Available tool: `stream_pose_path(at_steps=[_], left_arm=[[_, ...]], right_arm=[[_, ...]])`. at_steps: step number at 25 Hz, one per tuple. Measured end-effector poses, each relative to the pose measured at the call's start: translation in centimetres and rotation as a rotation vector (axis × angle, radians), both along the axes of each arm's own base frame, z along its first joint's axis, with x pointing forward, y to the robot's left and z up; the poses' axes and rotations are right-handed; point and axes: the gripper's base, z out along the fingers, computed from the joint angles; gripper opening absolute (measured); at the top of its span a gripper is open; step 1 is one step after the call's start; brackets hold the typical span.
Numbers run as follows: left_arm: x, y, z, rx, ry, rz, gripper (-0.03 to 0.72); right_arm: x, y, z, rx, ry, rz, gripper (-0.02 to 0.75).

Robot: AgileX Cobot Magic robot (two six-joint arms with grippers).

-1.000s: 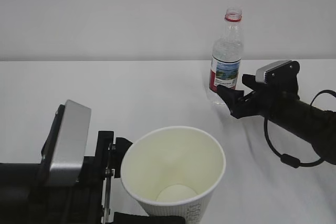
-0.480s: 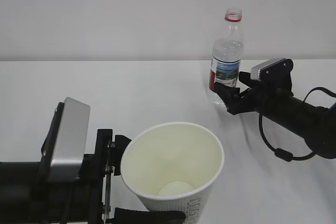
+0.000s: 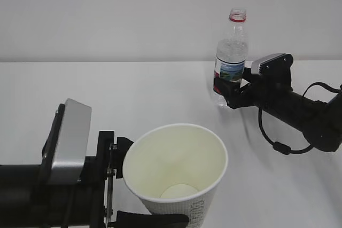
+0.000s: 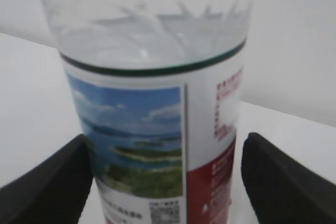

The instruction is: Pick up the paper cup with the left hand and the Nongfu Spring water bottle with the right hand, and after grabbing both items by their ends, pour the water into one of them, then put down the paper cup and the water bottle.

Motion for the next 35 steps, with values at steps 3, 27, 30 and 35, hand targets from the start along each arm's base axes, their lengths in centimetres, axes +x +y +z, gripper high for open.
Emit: stream_pose_path(at_steps=[3, 27, 30, 35], left_arm=[[0.0, 0.0, 0.0, 0.000, 0.000, 0.001, 0.536], [0.3, 0.0, 0.1, -0.011, 0.010, 0.032, 0.536], [0.3, 0.0, 0.1, -0.010, 0.010, 0.033, 0.536], [0.3, 0.0, 0.1, -0.010, 0.010, 0.033, 0.536]], right_arm=[[0.3, 0.1, 0.0, -0.009, 0.002, 0.010, 0.662], [1.0, 1.1, -1.3, -0.023, 0.000, 0.108, 0.512], [1.0, 1.1, -1.3, -0.024, 0.000, 0.111, 0.510], [1.0, 1.2, -1.4, -0.028, -0.001, 0.124, 0.506]])
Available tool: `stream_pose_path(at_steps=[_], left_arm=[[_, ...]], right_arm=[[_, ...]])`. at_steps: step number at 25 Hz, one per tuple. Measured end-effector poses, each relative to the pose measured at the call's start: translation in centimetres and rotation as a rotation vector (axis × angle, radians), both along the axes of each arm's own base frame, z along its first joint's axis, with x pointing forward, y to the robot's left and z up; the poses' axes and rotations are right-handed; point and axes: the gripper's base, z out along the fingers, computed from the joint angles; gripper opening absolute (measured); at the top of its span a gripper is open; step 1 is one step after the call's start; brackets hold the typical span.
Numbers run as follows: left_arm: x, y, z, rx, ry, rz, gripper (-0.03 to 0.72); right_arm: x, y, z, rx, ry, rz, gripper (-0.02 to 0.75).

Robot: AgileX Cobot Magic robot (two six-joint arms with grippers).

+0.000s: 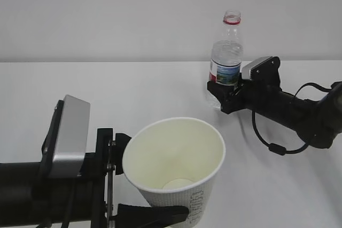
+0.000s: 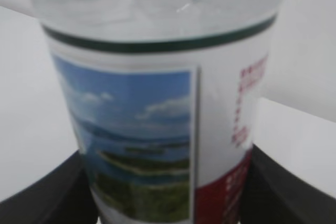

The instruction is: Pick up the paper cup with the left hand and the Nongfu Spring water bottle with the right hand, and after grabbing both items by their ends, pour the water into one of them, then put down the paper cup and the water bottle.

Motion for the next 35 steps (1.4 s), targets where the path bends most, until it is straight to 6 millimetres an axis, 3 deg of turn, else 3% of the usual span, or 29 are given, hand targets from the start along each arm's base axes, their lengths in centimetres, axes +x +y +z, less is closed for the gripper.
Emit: stream_pose_path(at_steps=[9, 20, 35], left_arm=[[0.0, 0.0, 0.0, 0.000, 0.000, 0.000, 0.536], [0.0, 0.0, 0.0, 0.000, 0.000, 0.000, 0.536], [-0.4, 0.0, -0.1, 0.015, -0.011, -0.043, 0.536]], right_arm=[[-1.3, 0.0, 2.0, -0.068, 0.021, 0.035, 0.505], [-2.8, 0.0, 5.9, -0.067, -0.042, 0.043, 0.505], [-7.9, 0.1, 12.6, -0.046, -0.077, 0.123, 0.504]])
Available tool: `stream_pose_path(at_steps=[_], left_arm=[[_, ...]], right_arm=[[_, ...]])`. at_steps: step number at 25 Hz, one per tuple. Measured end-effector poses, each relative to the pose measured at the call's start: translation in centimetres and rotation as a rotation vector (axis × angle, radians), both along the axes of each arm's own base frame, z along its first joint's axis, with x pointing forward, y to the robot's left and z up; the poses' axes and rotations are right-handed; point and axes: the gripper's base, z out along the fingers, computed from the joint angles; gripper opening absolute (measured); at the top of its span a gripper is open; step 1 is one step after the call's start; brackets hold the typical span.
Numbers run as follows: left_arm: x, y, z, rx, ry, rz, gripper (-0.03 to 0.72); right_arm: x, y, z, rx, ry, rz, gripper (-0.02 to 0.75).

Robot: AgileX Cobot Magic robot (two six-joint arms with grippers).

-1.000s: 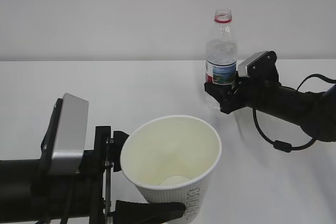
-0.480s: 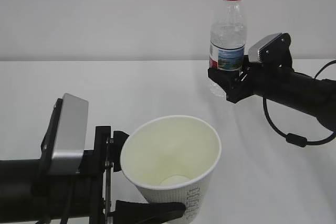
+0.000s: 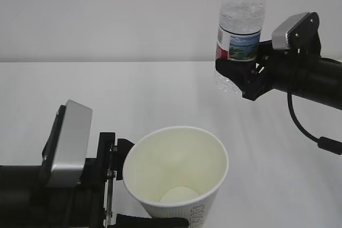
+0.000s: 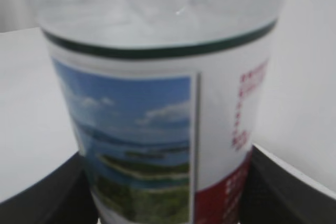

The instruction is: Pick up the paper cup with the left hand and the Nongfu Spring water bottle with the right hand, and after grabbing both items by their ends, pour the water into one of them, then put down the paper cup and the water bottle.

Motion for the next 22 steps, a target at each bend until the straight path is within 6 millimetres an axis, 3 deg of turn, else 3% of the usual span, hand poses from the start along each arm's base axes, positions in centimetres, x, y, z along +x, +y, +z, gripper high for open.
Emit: stream_pose_path(at_steps=[11, 22], left_arm=[[-0.6, 0.0, -0.2, 0.024, 0.008, -0.070, 0.536], [-0.8, -0.1, 0.1, -0.008, 0.011, -0.083, 0.536]], right_arm=[[-2.4, 0.5, 2.9, -0.030, 0.022, 0.120, 0.504], [-3.5, 0.8, 4.1, -0.081, -0.009, 0.191, 0.504]])
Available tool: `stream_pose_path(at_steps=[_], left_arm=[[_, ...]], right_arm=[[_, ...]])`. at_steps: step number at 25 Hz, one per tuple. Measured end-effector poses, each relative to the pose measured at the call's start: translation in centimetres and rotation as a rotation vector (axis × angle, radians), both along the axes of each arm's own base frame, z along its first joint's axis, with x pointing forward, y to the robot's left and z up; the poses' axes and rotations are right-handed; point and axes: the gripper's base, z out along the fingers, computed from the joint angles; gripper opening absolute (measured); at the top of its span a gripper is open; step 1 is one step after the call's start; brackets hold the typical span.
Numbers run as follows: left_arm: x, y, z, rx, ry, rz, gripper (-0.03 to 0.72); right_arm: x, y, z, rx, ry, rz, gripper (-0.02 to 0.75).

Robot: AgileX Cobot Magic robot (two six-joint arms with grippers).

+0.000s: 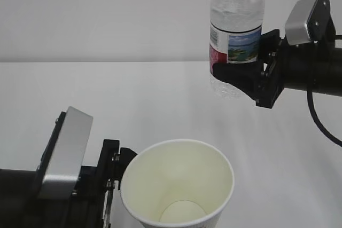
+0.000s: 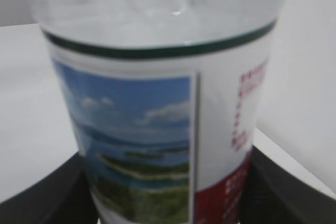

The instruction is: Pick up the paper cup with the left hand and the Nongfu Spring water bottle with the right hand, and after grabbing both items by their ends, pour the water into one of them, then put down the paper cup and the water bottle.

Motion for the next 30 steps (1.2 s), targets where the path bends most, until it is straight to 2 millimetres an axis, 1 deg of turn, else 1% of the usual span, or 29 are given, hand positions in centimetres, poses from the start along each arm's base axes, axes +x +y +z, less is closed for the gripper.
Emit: stream_pose_path(at_steps=[7, 13, 18, 22, 30], left_arm=[[0.0, 0.0, 0.0, -0.002, 0.015, 0.002, 0.536], [0.0, 0.0, 0.0, -0.002, 0.021, 0.003, 0.536], [0.2, -0.1, 0.2, -0.011, 0.017, 0.012, 0.536], [0.7, -0.5, 0.6, -0.028, 0.005, 0.020, 0.536], [0.8, -0.5, 0.6, -0.029, 0.010, 0.037, 0.536]], right_arm=[[-0.2, 0.1, -0.2, -0.029, 0.002, 0.031, 0.504], [-0.5, 0.3, 0.0, -0.025, -0.043, 0.076, 0.504], [-0.5, 0.4, 0.1, -0.058, -0.099, 0.091, 0.504], [-0.8, 0.3, 0.8, -0.091, -0.171, 0.102, 0.504], [-1.0, 0.2, 2.1, -0.154, -0.284, 0.103, 0.504]])
